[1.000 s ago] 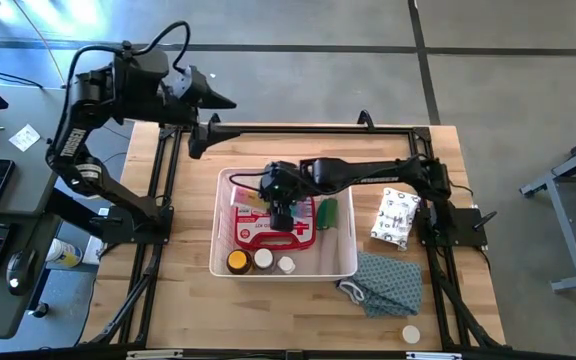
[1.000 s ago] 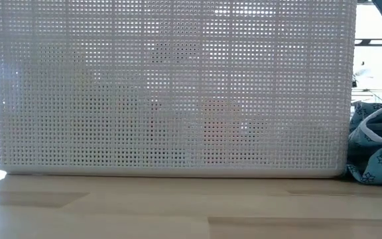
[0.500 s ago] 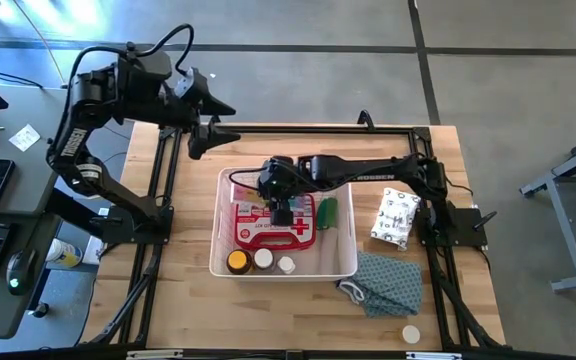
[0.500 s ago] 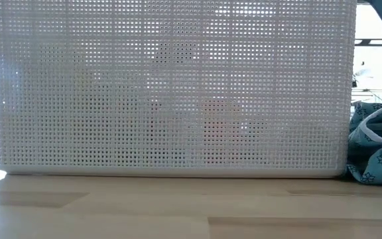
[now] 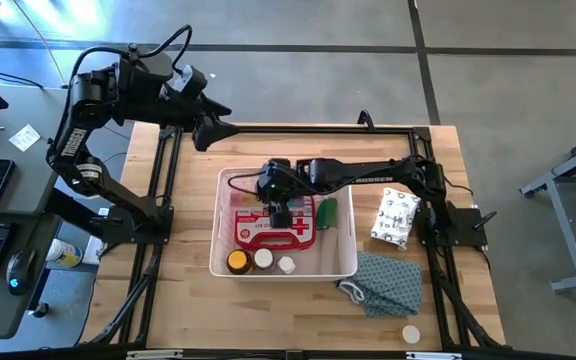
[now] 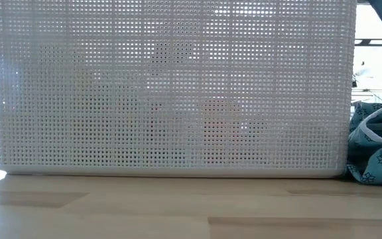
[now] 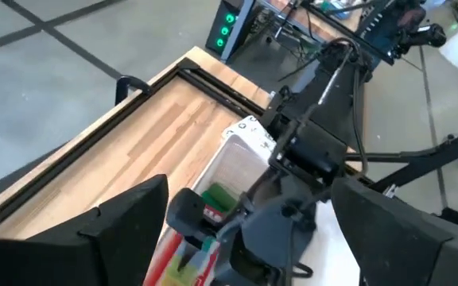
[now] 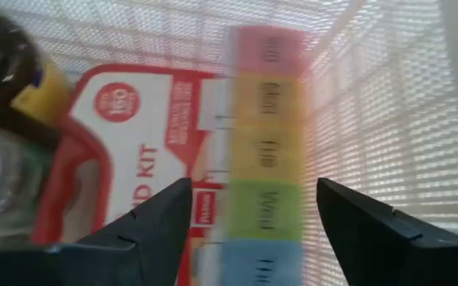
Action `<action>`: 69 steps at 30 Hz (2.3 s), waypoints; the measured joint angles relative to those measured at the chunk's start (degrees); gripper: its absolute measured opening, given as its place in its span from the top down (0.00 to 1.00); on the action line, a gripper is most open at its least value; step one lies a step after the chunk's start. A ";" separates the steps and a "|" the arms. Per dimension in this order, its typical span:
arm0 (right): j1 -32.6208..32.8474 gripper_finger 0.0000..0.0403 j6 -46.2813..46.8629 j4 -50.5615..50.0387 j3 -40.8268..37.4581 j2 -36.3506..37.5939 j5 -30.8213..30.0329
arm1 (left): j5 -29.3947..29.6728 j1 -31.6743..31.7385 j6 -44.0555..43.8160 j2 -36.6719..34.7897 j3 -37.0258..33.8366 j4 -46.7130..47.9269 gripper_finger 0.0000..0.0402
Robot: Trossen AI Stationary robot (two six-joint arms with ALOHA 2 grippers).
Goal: Pick & place medical supplies in basket/bin
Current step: Put the white mailer bag into the white container
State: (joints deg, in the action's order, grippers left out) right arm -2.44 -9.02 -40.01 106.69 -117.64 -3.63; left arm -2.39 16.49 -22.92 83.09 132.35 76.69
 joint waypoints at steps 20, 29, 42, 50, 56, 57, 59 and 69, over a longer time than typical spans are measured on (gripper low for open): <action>4.33 0.33 26.44 -14.55 -0.20 4.45 -2.38 | 2.17 -8.05 -5.28 2.54 -0.10 0.85 0.04; 4.40 0.33 50.60 -20.97 -0.06 19.04 -11.60 | 1.57 -10.18 -0.98 6.27 -0.09 -2.37 0.04; -6.30 0.33 60.37 -45.31 -0.02 25.51 -21.94 | 1.89 -10.10 13.79 8.33 -0.04 -1.62 0.04; -15.82 0.33 61.60 -49.36 -4.33 26.92 -16.60 | 2.78 -4.85 21.43 7.37 0.00 4.80 0.04; -19.46 0.33 64.63 -47.23 -17.87 31.12 -7.64 | 2.08 -0.45 23.57 6.33 -0.02 5.40 0.04; -19.44 0.33 65.97 -46.45 -20.38 32.39 -6.80 | 1.84 0.17 23.88 6.20 -0.02 5.40 0.04; -19.42 0.33 69.27 -44.84 -25.50 35.20 -6.11 | 0.18 1.40 24.97 6.10 0.00 5.52 0.04; -19.39 0.33 82.61 -31.86 -51.25 50.60 -2.77 | -5.50 3.50 28.93 7.11 -0.04 5.93 0.04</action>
State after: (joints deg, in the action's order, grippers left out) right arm -21.83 73.58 -71.88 55.45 -67.04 -6.39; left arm -7.89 19.99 6.00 90.19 132.31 82.61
